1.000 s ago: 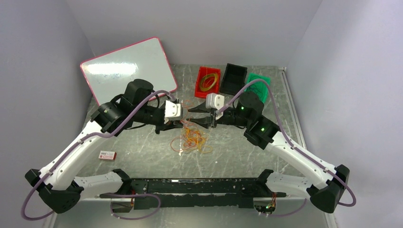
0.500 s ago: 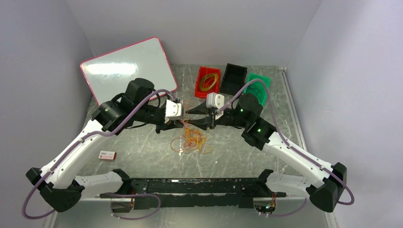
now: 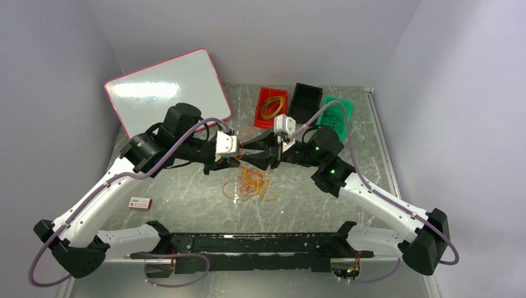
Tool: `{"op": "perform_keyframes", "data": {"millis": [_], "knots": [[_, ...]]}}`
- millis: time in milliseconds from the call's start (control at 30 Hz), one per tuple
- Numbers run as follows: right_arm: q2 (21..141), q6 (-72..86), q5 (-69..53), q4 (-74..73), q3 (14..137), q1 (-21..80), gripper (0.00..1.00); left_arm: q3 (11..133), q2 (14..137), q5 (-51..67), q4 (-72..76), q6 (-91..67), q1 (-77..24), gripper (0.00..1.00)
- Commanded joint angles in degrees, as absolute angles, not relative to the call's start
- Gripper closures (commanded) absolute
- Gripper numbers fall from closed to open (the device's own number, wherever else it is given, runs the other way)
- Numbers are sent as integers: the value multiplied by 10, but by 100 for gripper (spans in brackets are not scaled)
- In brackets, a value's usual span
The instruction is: Untangle the cables
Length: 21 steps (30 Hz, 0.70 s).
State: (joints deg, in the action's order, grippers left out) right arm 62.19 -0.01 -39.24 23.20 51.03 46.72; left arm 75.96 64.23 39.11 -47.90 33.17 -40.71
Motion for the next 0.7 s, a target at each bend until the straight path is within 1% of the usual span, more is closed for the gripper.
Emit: {"op": "perform_keyframes", "data": {"millis": [0,167,233,400,433,500,600,633,667], "knots": [[629,38,-387,283,503,466,63,753,634,407,-463,331,-409,93],[639,56,-381,294,500,466,66,751,633,405,-462,331,-409,93],[642,61,-379,296,501,466,70,751,633,406,-461,331,-410,93],[647,76,-357,311,497,466,97,745,629,401,-451,323,-409,92],[646,78,-349,313,496,467,100,741,625,393,-444,318,-409,90],[643,82,-329,313,493,466,100,730,615,375,-424,302,-409,81],[629,86,-275,301,489,466,100,706,591,332,-381,270,-409,55],[620,84,-251,292,489,466,100,695,582,318,-364,258,-409,41],[613,82,-227,280,490,466,100,685,572,305,-350,248,-409,25]]}}
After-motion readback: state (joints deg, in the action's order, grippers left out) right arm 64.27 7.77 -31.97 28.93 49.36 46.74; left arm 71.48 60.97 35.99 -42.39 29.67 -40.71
